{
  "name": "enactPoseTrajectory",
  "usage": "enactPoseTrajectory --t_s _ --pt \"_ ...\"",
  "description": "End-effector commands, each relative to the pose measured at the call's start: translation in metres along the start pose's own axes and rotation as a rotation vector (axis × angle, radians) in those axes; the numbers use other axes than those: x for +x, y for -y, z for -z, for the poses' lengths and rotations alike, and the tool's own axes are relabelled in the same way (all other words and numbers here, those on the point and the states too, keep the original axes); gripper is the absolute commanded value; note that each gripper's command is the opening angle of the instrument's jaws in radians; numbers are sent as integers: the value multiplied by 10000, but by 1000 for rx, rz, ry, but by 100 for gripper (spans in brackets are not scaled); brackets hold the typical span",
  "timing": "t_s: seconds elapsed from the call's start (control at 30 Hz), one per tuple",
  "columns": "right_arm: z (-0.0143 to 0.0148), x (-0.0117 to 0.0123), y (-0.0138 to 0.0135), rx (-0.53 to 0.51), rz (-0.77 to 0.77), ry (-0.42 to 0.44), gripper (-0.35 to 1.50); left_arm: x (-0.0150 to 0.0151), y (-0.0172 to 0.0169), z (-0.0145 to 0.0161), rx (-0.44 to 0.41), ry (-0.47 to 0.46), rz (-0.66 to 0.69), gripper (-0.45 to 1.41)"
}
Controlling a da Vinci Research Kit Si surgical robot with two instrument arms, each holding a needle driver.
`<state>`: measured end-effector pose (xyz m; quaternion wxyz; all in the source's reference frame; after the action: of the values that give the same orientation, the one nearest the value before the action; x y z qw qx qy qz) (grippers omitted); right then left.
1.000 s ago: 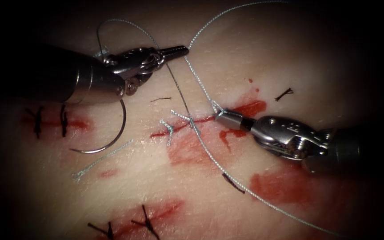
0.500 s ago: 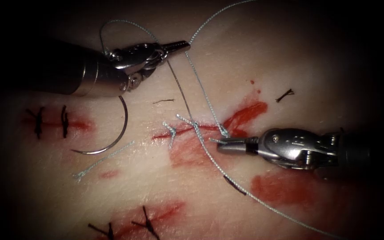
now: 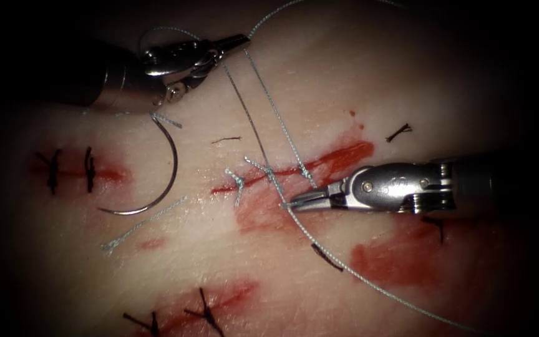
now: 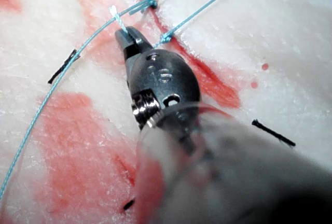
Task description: Wound Closure
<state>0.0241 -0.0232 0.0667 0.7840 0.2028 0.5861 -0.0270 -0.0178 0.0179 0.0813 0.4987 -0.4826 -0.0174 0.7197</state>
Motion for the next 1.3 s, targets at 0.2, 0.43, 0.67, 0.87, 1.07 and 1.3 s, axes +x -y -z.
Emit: enactPoseTrajectory --t_s 0.2,0.43,0.67,0.87,1.07,1.3 --pt "-22 5 3 -50 -75 3 -35 6 21 -6 82 -15 -28 -45" --pt "-26 8 10 -71 -180 -1 -35 12 47 -12 142 -1 -49 -45" --pt "-29 3 20 -70 -241 -1 -35 14 58 -8 163 -4 -37 -45" --pt "-22 -8 37 -64 -321 21 -35 14 60 -8 167 -5 -38 -45" --pt "-13 -14 45 -60 -354 80 -35 16 68 -5 179 -9 -33 -45" --pt "-14 -14 53 -37 -374 93 -35 18 73 -4 185 -10 -27 -45"
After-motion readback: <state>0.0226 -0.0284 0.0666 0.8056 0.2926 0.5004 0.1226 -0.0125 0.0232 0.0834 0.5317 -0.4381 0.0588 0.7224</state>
